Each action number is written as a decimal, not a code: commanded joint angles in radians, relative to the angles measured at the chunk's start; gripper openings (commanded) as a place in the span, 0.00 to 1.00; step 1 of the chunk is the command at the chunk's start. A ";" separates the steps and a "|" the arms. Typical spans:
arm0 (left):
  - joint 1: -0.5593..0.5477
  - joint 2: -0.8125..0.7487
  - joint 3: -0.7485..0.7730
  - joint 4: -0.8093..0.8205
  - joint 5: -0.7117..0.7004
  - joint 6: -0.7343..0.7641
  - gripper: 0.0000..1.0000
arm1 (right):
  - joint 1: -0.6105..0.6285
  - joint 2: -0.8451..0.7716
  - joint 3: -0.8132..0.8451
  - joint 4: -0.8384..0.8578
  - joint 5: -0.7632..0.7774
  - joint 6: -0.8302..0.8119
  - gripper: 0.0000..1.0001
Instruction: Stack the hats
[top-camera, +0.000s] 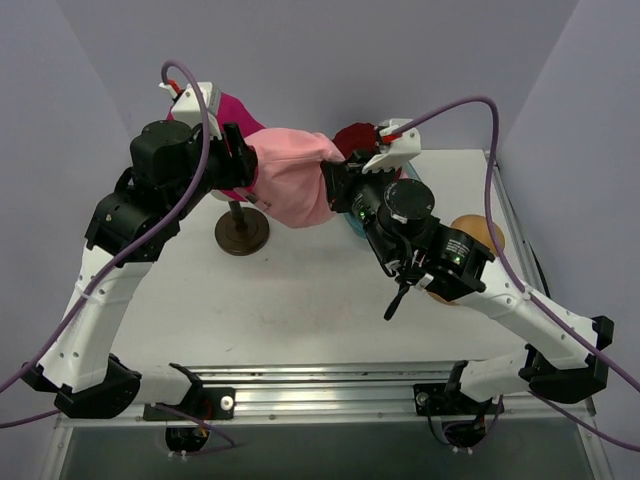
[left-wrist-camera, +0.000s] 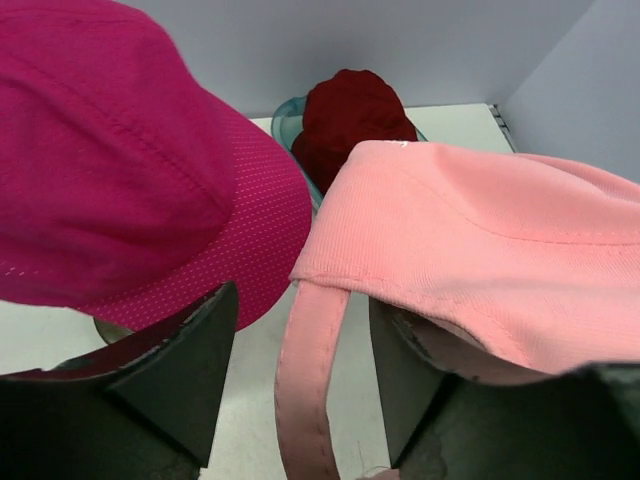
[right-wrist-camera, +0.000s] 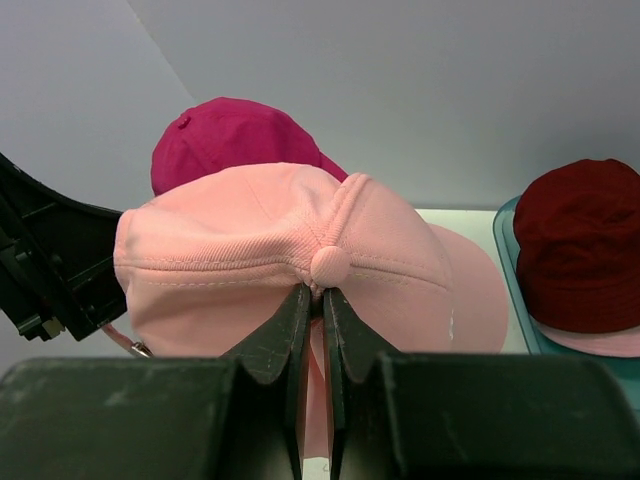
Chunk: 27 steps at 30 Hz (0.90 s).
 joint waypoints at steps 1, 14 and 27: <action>0.000 -0.051 0.048 -0.028 -0.109 0.054 0.58 | 0.040 0.010 0.051 0.132 0.071 -0.040 0.00; 0.018 0.052 0.273 -0.129 -0.183 0.158 0.10 | 0.110 0.156 0.205 0.201 0.140 -0.151 0.00; 0.242 0.250 0.561 -0.165 -0.048 0.227 0.02 | 0.124 0.385 0.499 0.209 0.108 -0.273 0.00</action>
